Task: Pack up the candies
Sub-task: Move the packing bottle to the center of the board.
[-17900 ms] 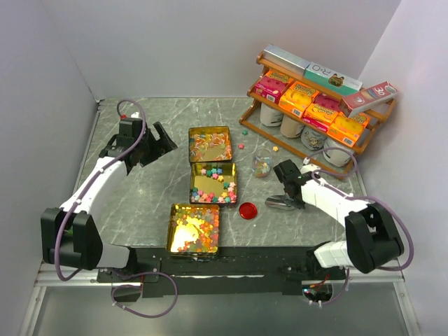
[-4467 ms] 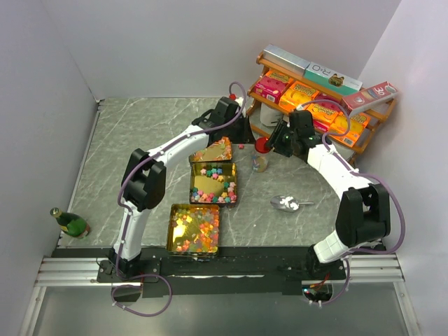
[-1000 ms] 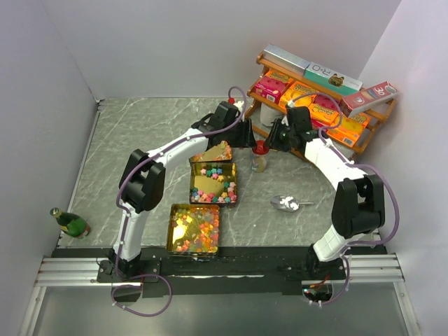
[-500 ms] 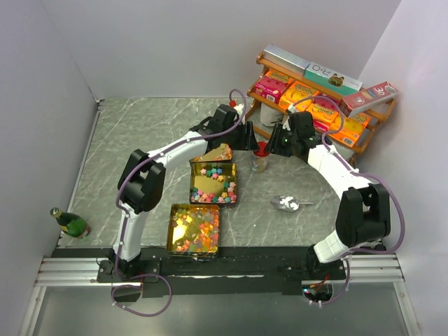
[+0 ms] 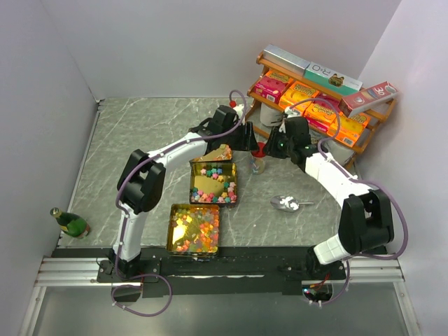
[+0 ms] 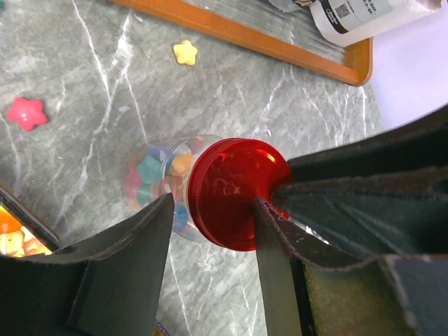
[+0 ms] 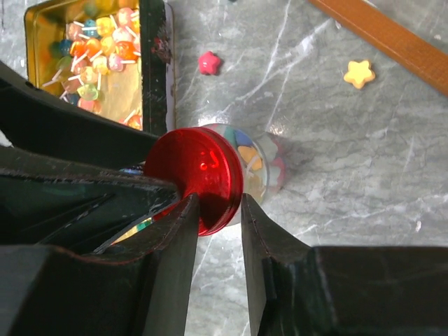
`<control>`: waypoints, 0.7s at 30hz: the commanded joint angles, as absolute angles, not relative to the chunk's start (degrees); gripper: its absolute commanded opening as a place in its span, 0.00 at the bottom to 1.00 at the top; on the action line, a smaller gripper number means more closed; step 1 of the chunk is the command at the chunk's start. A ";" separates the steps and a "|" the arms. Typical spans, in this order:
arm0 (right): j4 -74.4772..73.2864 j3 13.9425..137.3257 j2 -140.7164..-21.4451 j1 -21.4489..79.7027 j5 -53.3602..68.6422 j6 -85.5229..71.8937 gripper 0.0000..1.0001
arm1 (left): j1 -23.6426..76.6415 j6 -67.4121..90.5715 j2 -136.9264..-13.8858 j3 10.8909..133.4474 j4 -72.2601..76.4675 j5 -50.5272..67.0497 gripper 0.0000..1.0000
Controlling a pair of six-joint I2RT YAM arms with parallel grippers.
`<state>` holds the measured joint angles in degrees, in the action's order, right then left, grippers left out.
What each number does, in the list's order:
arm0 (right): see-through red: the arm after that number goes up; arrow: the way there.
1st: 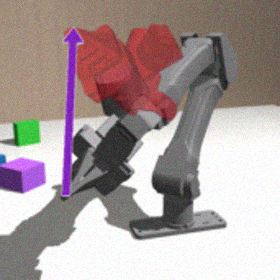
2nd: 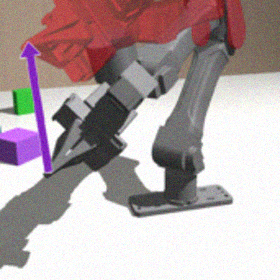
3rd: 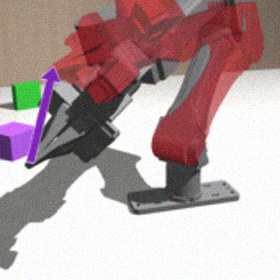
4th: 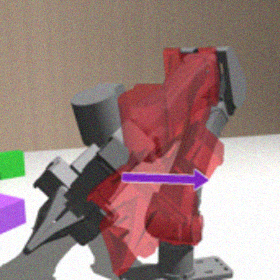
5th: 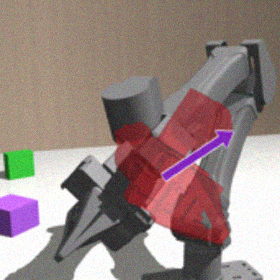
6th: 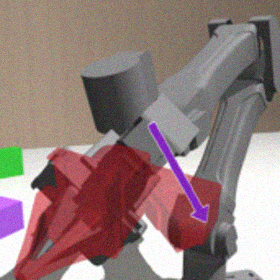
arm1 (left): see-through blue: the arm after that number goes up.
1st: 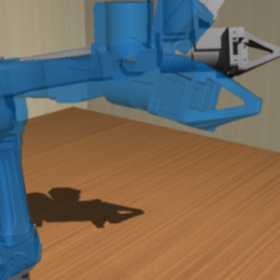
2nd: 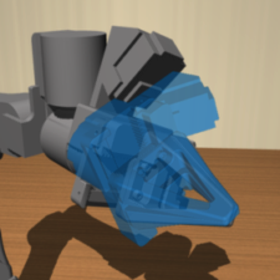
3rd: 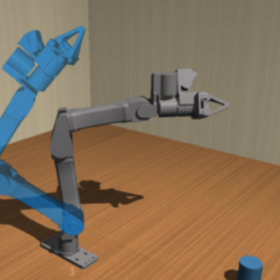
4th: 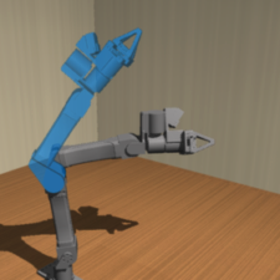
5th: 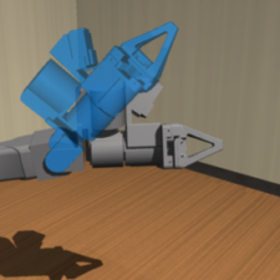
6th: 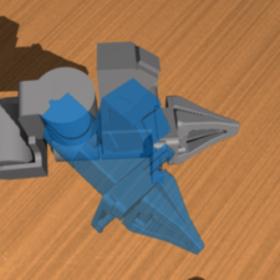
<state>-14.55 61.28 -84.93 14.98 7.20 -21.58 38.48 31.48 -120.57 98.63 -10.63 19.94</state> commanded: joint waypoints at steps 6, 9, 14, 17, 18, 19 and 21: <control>-15.65 54.94 -84.82 17.31 0.09 -23.55 0.28 | 39.11 29.18 -118.21 98.43 -12.04 15.56 0.53; -15.12 53.44 -84.37 17.31 0.09 -24.70 0.24 | 39.20 29.18 -118.39 98.70 -12.65 15.21 0.53; -15.82 53.43 -85.25 17.32 0.09 -25.22 0.20 | 39.11 29.27 -118.83 98.97 -14.41 13.01 0.47; -16.17 54.14 -84.91 17.40 0.09 -25.05 0.23 | 39.11 28.74 -117.86 97.39 -14.07 11.43 0.41; -16.35 54.40 -84.90 17.32 0.09 -24.96 0.25 | 39.20 28.31 -117.34 96.16 -13.28 11.60 0.41; -16.78 54.75 -84.82 17.40 0.09 -24.87 0.28 | 39.20 27.95 -117.16 95.37 -12.84 11.69 0.41; -16.88 55.63 -84.82 17.31 0.44 -24.26 0.34 | 39.20 27.07 -116.55 92.56 -10.83 12.91 0.41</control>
<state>-7.60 56.25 -83.00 16.80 2.15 -26.15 38.87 30.48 -119.07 97.06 -9.98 14.74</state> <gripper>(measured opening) 0.280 0.410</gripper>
